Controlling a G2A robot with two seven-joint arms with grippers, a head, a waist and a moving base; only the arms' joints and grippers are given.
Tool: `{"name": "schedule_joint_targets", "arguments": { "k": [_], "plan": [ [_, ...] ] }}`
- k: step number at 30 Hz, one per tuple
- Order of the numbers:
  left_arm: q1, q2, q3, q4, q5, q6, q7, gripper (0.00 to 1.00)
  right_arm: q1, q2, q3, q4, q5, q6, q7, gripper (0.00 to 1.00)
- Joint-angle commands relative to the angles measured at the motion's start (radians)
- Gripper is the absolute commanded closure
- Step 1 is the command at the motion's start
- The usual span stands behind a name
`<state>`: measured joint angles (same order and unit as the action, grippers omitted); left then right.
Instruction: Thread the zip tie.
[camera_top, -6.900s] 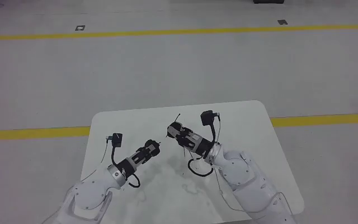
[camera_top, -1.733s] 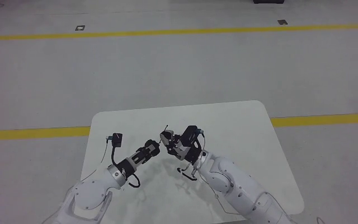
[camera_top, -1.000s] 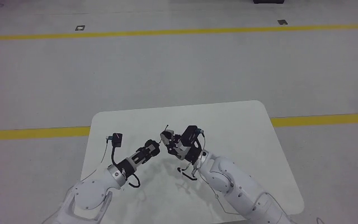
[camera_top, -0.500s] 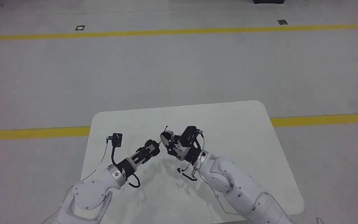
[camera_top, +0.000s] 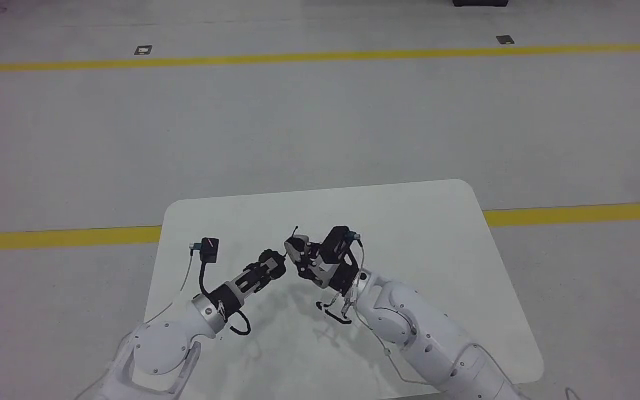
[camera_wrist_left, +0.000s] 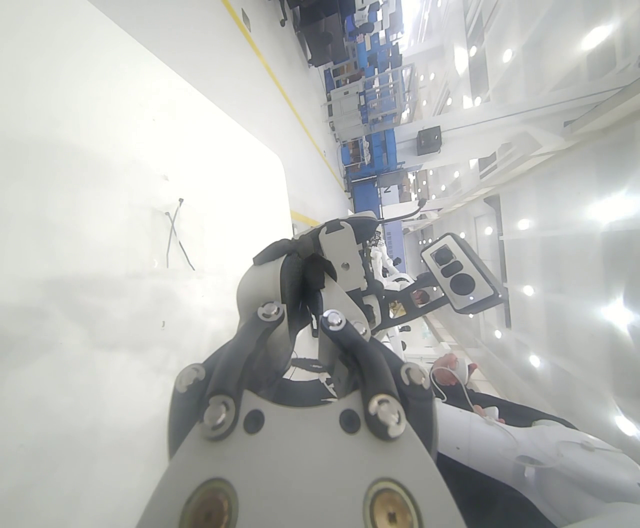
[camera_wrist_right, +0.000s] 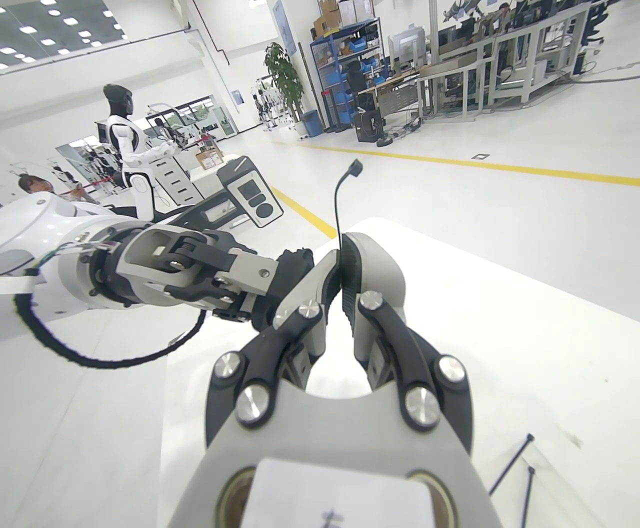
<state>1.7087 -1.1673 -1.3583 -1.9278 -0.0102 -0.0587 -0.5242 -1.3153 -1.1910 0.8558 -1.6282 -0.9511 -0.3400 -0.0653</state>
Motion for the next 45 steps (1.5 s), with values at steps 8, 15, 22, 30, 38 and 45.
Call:
{"name": "schedule_joint_targets", "arguments": {
  "k": [8,15,22,30,38,45],
  "plan": [
    [0.000,0.000,0.000,0.000,0.000,0.000,0.000,1.00,0.003,0.002,-0.007,0.003,0.010,0.000,0.001,1.00],
    [0.000,0.000,0.000,0.000,0.000,0.000,0.000,1.00,0.009,0.005,-0.015,0.007,0.025,0.000,-0.001,1.00],
    [0.000,0.000,0.000,0.000,0.000,0.000,0.000,1.00,0.019,0.010,-0.031,0.011,0.033,0.000,0.008,1.00],
    [0.000,0.000,0.000,0.000,0.000,0.000,0.000,1.00,0.026,0.015,-0.039,0.020,0.041,0.000,0.010,1.00],
    [0.000,0.000,0.000,0.000,0.000,0.000,0.000,1.00,0.030,0.018,-0.046,0.026,0.048,0.000,0.006,1.00],
    [0.000,0.000,0.000,0.000,0.000,0.000,0.000,1.00,0.034,0.021,-0.054,0.029,0.055,0.000,0.000,1.00]
  ]
}}
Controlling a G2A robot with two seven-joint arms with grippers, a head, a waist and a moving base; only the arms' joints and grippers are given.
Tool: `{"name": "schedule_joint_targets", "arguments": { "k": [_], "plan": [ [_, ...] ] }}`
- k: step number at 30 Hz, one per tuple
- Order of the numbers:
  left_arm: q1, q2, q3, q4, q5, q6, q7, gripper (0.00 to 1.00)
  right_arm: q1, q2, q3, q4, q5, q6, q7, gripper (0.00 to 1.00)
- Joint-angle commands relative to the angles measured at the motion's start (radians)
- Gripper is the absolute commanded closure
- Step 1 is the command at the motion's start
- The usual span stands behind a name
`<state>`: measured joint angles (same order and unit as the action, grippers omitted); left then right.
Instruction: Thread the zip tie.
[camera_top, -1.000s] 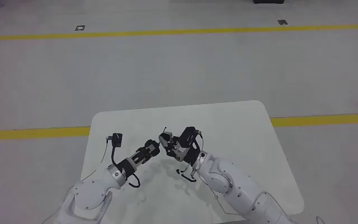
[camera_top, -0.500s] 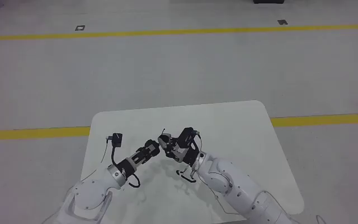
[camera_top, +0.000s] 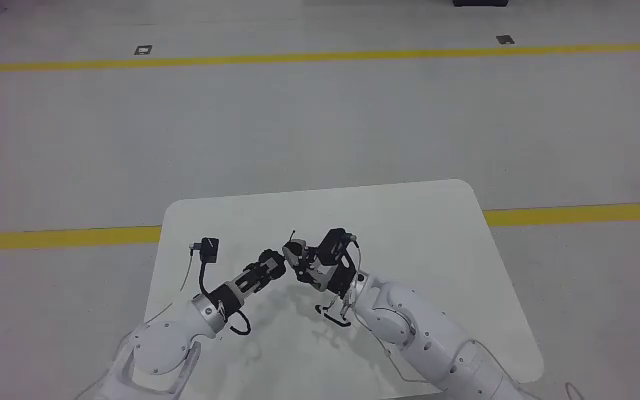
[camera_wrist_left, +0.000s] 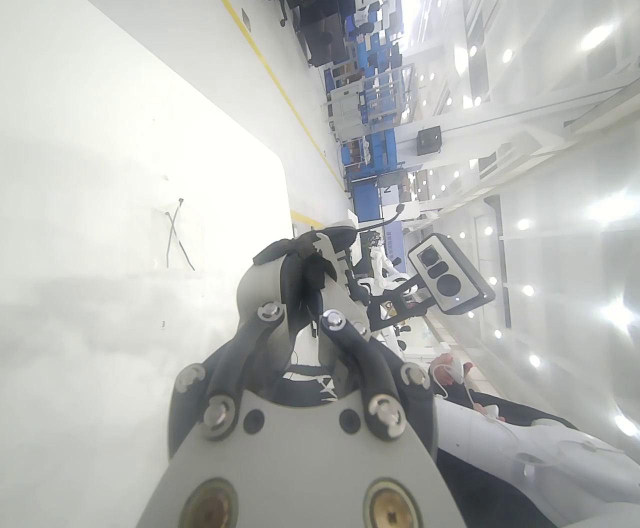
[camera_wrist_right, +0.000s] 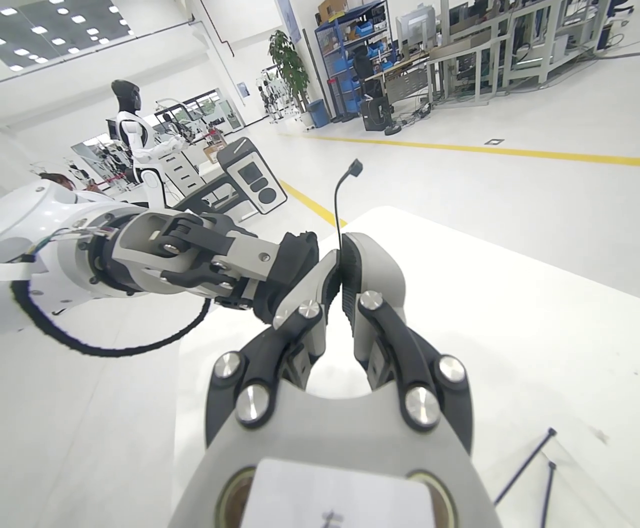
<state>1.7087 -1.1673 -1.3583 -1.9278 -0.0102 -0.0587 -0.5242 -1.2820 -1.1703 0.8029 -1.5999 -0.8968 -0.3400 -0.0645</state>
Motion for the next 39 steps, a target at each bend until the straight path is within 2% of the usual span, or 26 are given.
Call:
{"name": "schedule_joint_targets", "arguments": {
  "k": [1,8,12,14,18,25,28,29,30,39],
  "plan": [
    [0.000,0.000,0.000,0.000,0.000,0.000,0.000,1.00,0.001,0.001,-0.002,0.001,0.001,0.000,-0.002,1.00],
    [0.000,0.000,0.000,0.000,0.000,0.000,0.000,1.00,0.002,0.005,-0.001,0.007,0.002,0.000,-0.011,1.00],
    [0.000,0.000,0.000,0.000,0.000,0.000,0.000,1.00,0.000,0.006,0.002,0.006,0.000,0.000,-0.015,0.96],
    [0.000,0.000,0.000,0.000,0.000,0.000,0.000,1.00,-0.001,0.007,0.003,0.006,-0.001,0.000,-0.016,0.92],
    [0.000,0.000,0.000,0.000,0.000,0.000,0.000,1.00,-0.002,0.008,0.006,0.005,-0.002,0.000,-0.018,0.73],
    [0.000,0.000,0.000,0.000,0.000,0.000,0.000,1.00,-0.005,0.010,0.009,0.005,-0.005,0.000,-0.024,0.67],
    [0.000,0.000,0.000,0.000,0.000,0.000,0.000,1.00,-0.009,0.013,0.013,0.005,-0.009,0.000,-0.028,0.52],
    [0.000,0.000,0.000,0.000,0.000,0.000,0.000,1.00,-0.013,0.014,0.018,0.007,-0.012,0.000,-0.033,0.21],
    [0.000,0.000,0.000,0.000,0.000,0.000,0.000,1.00,-0.017,0.016,0.022,0.007,-0.013,0.000,-0.038,0.00],
    [0.000,0.000,0.000,0.000,0.000,0.000,0.000,1.00,-0.083,0.054,0.062,0.014,-0.027,0.000,-0.138,0.00]
  ]
}}
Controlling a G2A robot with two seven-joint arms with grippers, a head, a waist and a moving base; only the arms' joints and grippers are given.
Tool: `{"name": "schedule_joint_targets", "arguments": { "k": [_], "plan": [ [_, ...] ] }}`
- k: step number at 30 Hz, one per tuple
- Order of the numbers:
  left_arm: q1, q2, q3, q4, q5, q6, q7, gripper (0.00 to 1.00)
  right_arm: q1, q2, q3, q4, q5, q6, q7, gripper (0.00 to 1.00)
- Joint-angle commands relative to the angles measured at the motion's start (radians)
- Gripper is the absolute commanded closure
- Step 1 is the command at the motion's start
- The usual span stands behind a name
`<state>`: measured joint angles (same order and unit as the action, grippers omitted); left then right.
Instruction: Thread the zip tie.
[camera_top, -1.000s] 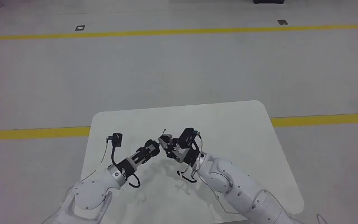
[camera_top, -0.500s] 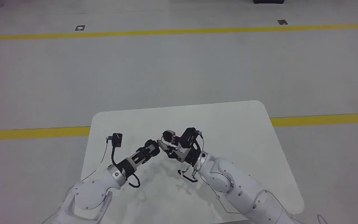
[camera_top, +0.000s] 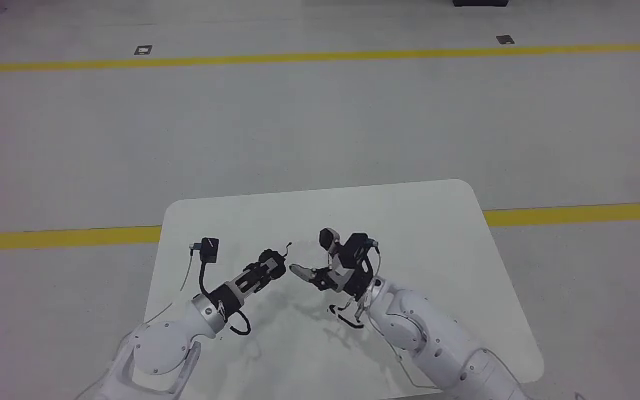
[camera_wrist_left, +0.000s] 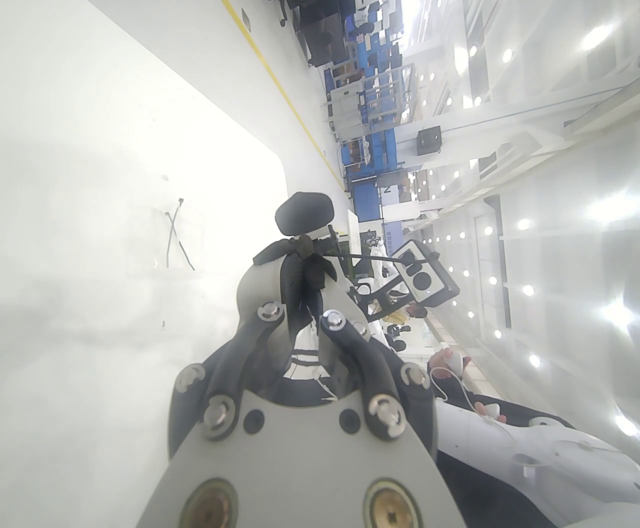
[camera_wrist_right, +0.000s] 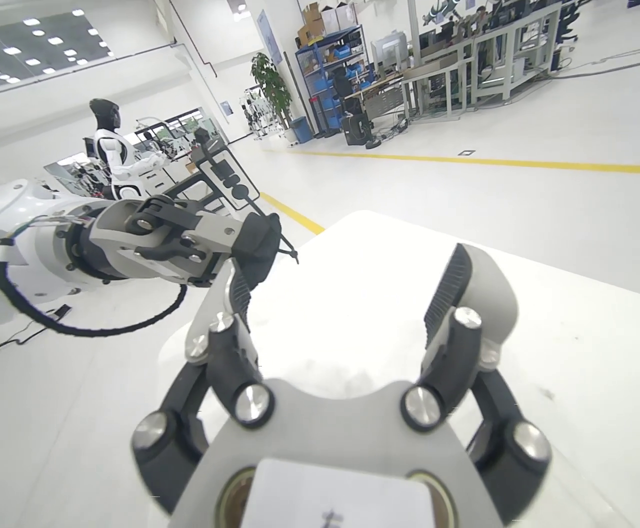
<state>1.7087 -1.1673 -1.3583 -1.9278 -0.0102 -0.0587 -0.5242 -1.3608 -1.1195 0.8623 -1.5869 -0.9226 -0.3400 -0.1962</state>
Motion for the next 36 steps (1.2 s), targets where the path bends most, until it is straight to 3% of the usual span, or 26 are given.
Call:
{"name": "schedule_joint_targets", "arguments": {
  "k": [1,5,22,30,36],
  "plan": [
    [0.000,0.000,0.000,0.000,0.000,0.000,0.000,1.00,-0.011,0.010,0.006,0.001,-0.002,0.000,-0.019,0.00],
    [0.000,0.000,0.000,0.000,0.000,0.000,0.000,1.00,-0.031,0.029,0.017,0.011,0.000,0.000,-0.062,0.00],
    [-0.004,-0.002,0.012,0.002,-0.023,0.005,0.015,1.00,-0.035,0.029,0.025,0.009,-0.022,0.006,-0.073,0.00],
    [-0.016,-0.008,0.060,-0.019,-0.109,0.042,0.061,1.00,-0.088,0.049,0.085,0.031,-0.211,0.000,-0.261,0.00],
    [-0.015,-0.013,0.083,-0.040,-0.263,0.072,0.053,1.00,-0.130,0.060,0.128,0.051,-0.333,0.008,-0.419,0.00]
  ]
}}
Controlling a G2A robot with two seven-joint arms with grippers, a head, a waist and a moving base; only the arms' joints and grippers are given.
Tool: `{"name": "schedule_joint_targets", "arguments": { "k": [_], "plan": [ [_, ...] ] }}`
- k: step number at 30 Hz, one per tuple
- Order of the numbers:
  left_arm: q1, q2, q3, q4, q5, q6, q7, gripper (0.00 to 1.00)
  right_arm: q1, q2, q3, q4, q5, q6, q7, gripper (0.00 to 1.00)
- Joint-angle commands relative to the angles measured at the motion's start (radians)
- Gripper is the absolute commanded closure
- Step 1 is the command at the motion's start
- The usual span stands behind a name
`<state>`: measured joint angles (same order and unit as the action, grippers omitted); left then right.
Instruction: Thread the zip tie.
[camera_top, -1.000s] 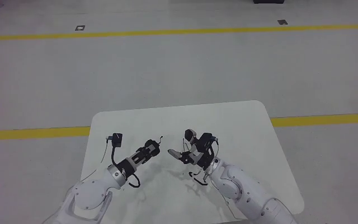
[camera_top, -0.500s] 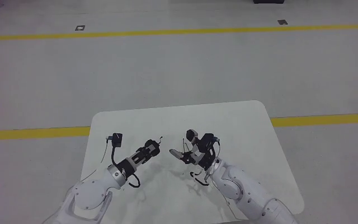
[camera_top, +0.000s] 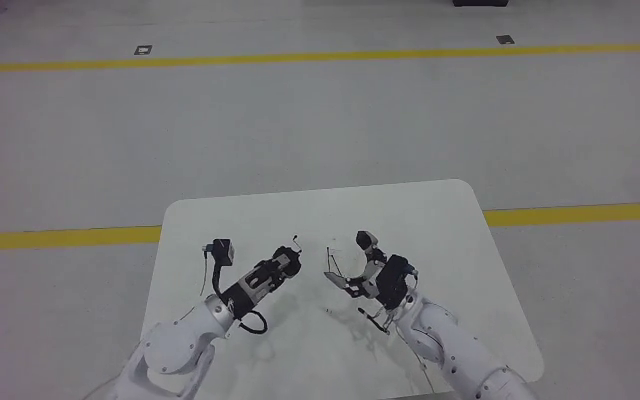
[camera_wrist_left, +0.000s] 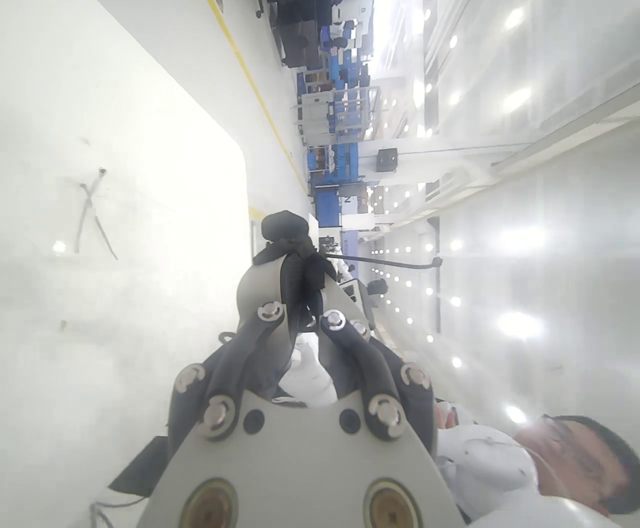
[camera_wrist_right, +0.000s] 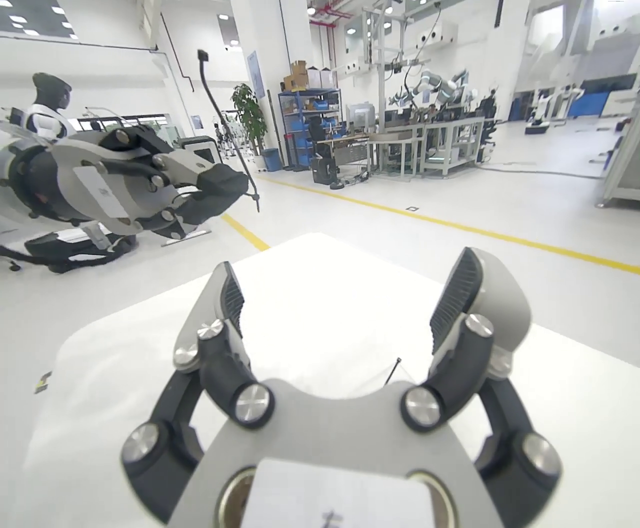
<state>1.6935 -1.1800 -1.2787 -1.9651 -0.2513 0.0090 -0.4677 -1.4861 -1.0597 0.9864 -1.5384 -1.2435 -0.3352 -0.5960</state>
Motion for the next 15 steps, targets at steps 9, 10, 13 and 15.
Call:
{"name": "schedule_joint_targets", "arguments": {
  "k": [9,10,13,15],
  "plan": [
    [0.004,-0.006,0.039,-0.010,-0.185,0.027,0.004,1.00,-0.032,-0.003,0.014,-0.006,-0.101,0.064,-0.077,0.00],
    [0.005,-0.006,0.045,-0.010,-0.204,0.029,0.005,1.00,-0.036,-0.003,0.013,-0.012,-0.123,0.076,-0.091,0.00],
    [0.007,-0.008,0.058,-0.009,-0.254,0.039,0.004,1.00,-0.042,-0.006,0.012,-0.025,-0.148,0.099,-0.110,0.00],
    [0.006,-0.009,0.063,-0.009,-0.292,0.050,-0.001,1.00,-0.044,-0.008,0.010,-0.030,-0.167,0.113,-0.126,0.00]
  ]
}}
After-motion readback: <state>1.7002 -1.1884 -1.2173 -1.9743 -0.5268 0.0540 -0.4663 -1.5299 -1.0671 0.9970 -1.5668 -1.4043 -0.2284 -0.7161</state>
